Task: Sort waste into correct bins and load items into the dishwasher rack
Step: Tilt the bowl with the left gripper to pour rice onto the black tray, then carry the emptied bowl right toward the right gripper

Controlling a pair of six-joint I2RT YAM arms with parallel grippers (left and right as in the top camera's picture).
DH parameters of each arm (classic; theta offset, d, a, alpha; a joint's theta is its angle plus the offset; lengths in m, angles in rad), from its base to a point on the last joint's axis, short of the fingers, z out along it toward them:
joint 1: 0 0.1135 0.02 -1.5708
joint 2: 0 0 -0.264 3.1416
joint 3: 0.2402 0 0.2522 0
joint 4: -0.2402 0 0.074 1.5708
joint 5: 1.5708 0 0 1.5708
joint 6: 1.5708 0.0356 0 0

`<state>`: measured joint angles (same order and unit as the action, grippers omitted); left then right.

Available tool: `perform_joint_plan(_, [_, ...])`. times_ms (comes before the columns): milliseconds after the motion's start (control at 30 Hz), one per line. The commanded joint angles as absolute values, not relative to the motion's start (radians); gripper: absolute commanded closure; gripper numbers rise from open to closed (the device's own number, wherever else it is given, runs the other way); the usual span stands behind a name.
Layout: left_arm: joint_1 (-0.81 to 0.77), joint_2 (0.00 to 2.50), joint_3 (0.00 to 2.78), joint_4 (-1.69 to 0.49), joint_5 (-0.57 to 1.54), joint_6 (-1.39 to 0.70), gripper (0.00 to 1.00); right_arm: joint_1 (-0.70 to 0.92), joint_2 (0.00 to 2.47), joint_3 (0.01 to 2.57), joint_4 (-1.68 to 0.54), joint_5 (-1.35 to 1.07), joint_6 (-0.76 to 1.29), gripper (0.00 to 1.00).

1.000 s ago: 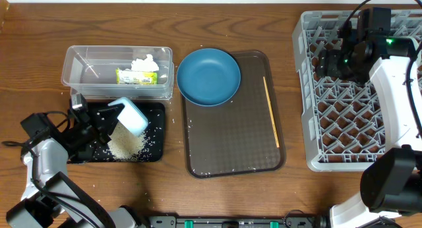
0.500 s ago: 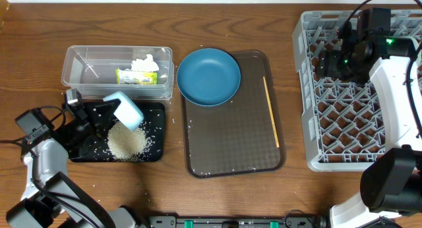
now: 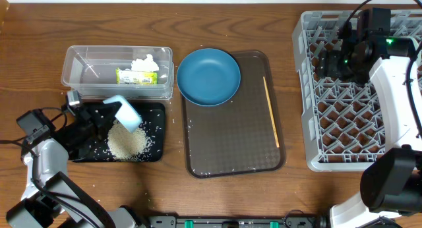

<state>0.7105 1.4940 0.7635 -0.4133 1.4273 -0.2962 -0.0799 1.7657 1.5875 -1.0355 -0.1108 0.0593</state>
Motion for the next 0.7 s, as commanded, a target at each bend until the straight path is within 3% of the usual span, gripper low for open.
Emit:
perform_joint_plan(0, [0.687, 1.486, 0.769, -0.413, 1.43, -0.281, 0.94, -0.065, 1.753, 1.588, -1.038, -0.102, 0.047, 0.18])
perform_joint_plan(167, [0.607, 1.448, 0.769, -0.408, 1.428, -0.261, 0.94, -0.065, 1.753, 1.588, -1.037, -0.102, 0.047, 0.17])
perform_joint_plan(367, [0.405, 1.355, 0.772, -0.349, 1.354, -0.263, 0.94, -0.065, 1.753, 1.588, -1.037, -0.102, 0.047, 0.17])
perform_joint_plan(667, [-0.053, 1.304, 0.786, -0.334, 0.79, -0.271, 0.94, -0.065, 1.753, 1.588, -1.036, -0.102, 0.047, 0.17])
